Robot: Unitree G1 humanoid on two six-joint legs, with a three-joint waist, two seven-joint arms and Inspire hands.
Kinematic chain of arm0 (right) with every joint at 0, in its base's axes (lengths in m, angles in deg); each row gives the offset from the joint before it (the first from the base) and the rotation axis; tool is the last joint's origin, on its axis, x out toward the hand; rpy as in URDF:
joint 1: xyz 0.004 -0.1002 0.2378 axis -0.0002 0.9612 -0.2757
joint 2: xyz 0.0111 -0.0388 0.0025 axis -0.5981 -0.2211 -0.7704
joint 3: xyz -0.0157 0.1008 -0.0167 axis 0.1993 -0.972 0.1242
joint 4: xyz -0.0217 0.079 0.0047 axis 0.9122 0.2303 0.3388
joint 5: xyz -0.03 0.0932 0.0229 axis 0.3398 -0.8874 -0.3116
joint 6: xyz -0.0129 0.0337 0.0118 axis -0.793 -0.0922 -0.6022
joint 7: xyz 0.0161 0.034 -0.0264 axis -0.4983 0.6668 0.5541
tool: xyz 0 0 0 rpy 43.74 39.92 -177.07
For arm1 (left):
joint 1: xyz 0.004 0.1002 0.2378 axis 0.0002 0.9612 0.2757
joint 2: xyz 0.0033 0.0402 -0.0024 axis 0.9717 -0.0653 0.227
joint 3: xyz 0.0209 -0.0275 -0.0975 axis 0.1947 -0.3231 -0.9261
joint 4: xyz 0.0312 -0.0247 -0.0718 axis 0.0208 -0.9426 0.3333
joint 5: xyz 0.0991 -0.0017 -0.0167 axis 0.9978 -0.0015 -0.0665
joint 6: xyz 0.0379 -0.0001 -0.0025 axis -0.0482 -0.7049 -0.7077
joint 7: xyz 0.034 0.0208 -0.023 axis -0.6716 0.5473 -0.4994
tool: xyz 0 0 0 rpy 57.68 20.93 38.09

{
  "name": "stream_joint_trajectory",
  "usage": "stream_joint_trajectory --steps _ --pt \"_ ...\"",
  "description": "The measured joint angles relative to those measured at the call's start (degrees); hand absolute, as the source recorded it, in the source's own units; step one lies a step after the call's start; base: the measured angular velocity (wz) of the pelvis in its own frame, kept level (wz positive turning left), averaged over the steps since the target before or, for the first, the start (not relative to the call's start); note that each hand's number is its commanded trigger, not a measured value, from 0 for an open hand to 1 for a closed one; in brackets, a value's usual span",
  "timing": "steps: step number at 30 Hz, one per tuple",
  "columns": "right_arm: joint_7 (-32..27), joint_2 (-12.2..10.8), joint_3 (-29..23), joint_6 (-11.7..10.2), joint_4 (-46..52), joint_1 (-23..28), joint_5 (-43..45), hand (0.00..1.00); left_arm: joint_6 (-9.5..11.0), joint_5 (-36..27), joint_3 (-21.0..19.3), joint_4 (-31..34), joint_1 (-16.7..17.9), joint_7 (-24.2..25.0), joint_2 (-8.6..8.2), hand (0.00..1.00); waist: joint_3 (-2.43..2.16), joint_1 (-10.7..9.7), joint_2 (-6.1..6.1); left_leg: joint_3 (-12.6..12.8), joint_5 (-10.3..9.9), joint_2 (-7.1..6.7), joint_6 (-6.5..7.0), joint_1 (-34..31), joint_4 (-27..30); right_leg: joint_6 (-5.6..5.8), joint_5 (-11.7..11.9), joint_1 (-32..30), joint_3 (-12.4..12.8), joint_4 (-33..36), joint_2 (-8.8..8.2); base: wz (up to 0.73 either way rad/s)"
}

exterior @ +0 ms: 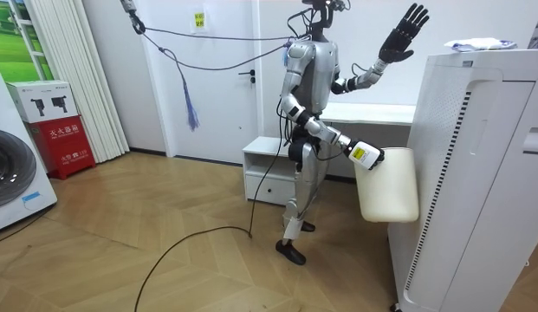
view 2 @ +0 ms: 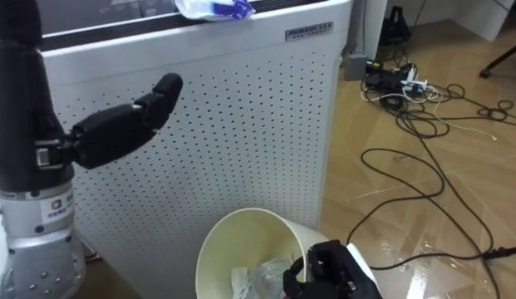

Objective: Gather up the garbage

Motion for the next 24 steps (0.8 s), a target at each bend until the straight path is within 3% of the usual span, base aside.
stream_joint_trajectory --steps 3,7,12,16,21,24 --pt "-0.01 0.04 0.31 0.01 0.0 0.0 0.11 1.0 -0.42 2.46 0.19 0.01 -0.52 0.35 0.17 0.0 0.02 -0.13 -0.03 0.02 0.0 -0.03 0.0 0.43 -0.56 0.0 0.0 0.06 0.39 -0.01 0.06 -0.02" --pt "0.38 0.4 0.44 0.15 0.0 0.01 0.72 1.0 -1.2 4.56 1.84 0.14 -5.29 2.22 2.13 0.0 0.04 0.15 0.03 0.1 0.0 -0.16 0.0 0.51 -0.64 0.02 0.01 0.09 0.75 -0.01 -0.04 -0.02" --pt "1.3 0.49 0.65 0.16 0.02 0.0 0.86 1.0 -2.35 5.68 1.86 0.14 -8.25 4.02 3.0 0.0 0.31 -0.07 0.67 0.35 0.0 -0.2 0.0 0.69 -0.6 0.03 0.02 0.24 1.44 -0.01 -0.09 -0.05" --pt "1.88 1.02 1.16 0.74 0.51 -0.03 0.89 1.0 -3.89 4.36 2.16 0.06 -11.38 7.29 6.73 0.0 0.46 -0.35 1.52 0.82 0.0 -0.23 0.0 0.76 -0.69 0.03 0.02 -0.01 2.11 0.0 -0.08 0.0" --pt "3.47 2.53 1.98 1.79 2.06 -0.02 1.79 1.0 -5.79 4.43 2.36 0.03 -14.82 10.92 7.48 0.0 0.3 -0.39 1.95 1.39 0.0 -0.34 0.0 1.41 -0.79 0.03 0.02 0.21 3.49 0.04 -0.07 -0.08" --pt "4.46 2.73 2.03 2.0 2.18 -0.03 3.4 1.0 -7.46 4.43 2.39 0.03 -14.99 13.13 7.92 0.0 0.27 -0.38 2.07 1.6 0.0 -0.36 0.0 1.79 -0.6 0.03 0.02 0.75 4.75 0.0 -0.29 -0.1"
